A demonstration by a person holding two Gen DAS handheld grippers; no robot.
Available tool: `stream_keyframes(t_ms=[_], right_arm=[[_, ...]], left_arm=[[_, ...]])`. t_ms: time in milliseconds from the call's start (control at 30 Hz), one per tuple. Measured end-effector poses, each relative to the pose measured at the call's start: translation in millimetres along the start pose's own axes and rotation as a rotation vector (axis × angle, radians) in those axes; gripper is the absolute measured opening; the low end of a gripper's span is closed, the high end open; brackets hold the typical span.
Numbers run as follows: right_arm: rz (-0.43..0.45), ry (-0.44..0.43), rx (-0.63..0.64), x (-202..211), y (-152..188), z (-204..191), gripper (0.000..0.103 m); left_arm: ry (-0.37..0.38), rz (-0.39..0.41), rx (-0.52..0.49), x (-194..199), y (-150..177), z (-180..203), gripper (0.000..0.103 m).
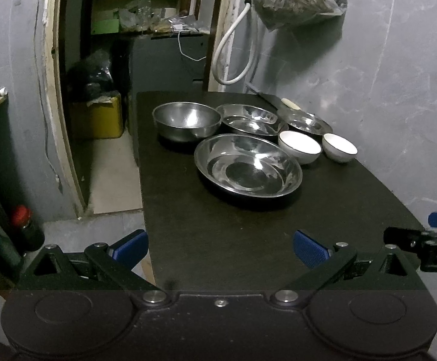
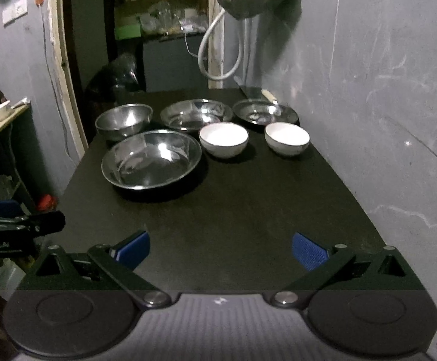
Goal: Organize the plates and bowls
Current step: 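Move both tools forward toward the large steel plate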
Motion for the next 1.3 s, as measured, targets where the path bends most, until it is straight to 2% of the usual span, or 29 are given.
stream_keyframes(t_ms=[300, 700, 900, 1067, 1300], right_arm=[[-0.054, 0.029, 0.034, -2, -4, -6, 0.103], [-0.062, 0.034, 0.055, -9, -13, -8, 0.103], [-0.066, 0.019, 0.05, -22, -24, -1, 0.103], [-0.07, -0.009, 0.048, -45, -37, 6, 0.103], [-0.009, -0.103, 0.05, -75, -71, 11, 0.103]], left_arm=[[-0.021, -0.014, 0.016, 1, -5, -7, 0.102], [-0.035, -0.028, 0.025, -8, -10, -13, 0.102], [-0.078, -0.055, 0.064, -26, -22, -24, 0.102], [-0.142, -0.068, 0.069, -45, -36, -32, 0.102], [-0.214, -0.076, 0.101, -75, -62, -46, 0.102]])
Point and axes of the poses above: each gripper's, at about its wrist camera, not at the fingertips, and x roughly against the way its jaws point, z to its right, y to its underside, the point moved 10 cm from there along -x, roughly the way its jaws point, and after that the axes turned 7 degrees about z, right-handed, at the moved point
